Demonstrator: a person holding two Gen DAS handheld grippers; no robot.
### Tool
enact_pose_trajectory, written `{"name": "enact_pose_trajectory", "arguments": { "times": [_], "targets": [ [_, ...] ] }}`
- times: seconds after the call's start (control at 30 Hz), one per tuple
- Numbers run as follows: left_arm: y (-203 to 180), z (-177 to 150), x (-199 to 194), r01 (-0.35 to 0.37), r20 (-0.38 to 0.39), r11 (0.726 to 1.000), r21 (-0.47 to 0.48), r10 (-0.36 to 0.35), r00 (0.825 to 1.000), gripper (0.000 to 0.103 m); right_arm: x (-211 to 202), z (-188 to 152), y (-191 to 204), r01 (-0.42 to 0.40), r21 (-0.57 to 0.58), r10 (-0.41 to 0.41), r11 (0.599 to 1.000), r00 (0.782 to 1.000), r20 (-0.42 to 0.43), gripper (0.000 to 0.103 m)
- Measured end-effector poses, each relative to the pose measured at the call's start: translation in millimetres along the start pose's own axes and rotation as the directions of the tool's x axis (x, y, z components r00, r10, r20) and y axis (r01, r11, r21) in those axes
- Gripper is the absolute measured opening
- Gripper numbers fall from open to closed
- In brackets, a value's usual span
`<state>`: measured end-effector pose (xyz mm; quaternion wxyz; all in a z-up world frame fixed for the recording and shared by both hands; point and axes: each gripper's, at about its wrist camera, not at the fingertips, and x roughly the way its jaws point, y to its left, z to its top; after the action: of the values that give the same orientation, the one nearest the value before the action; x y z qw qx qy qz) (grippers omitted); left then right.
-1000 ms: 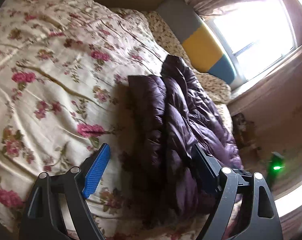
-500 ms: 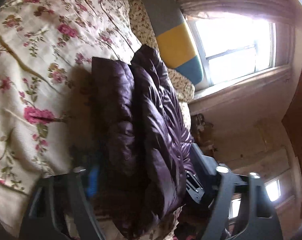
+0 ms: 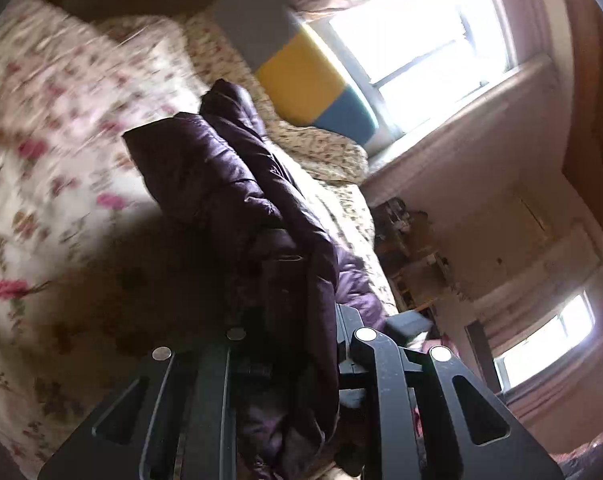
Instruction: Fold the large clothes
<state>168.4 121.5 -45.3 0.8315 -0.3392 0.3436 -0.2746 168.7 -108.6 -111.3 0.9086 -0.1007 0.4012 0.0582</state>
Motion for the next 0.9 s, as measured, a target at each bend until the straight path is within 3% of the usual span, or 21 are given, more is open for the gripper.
{"name": "enact_pose_trajectory", "arguments": {
  "times": [0.33, 0.57, 0.73, 0.9],
  "targets": [
    [-72.9, 5.2, 42.5, 0.031, -0.047, 0.989, 0.142, -0.024, 0.999, 0.019, -6.7, 5.4, -4.7, 0.007, -0.033, -0.008, 0.999, 1.000, -0.020, 0.018],
    [-92.7, 8.6, 65.4, 0.026, -0.069, 0.984, 0.178, -0.014, 0.998, 0.019, -39.4, 8.8, -24.8, 0.055, -0.056, -0.054, 0.997, 0.998, 0.012, 0.042],
    [-107.4, 3.2, 84.7, 0.007, -0.107, 0.972, 0.236, 0.019, 0.994, 0.019, -63.2, 5.2, -54.0, 0.167, -0.058, -0.165, 0.984, 0.986, 0.027, 0.046],
    [-121.7, -5.0, 117.6, 0.001, -0.152, 0.962, 0.271, 0.042, 0.988, 0.019, -75.1, -6.4, -94.8, 0.302, -0.022, -0.303, 0.953, 0.953, -0.015, 0.046]
  ]
}}
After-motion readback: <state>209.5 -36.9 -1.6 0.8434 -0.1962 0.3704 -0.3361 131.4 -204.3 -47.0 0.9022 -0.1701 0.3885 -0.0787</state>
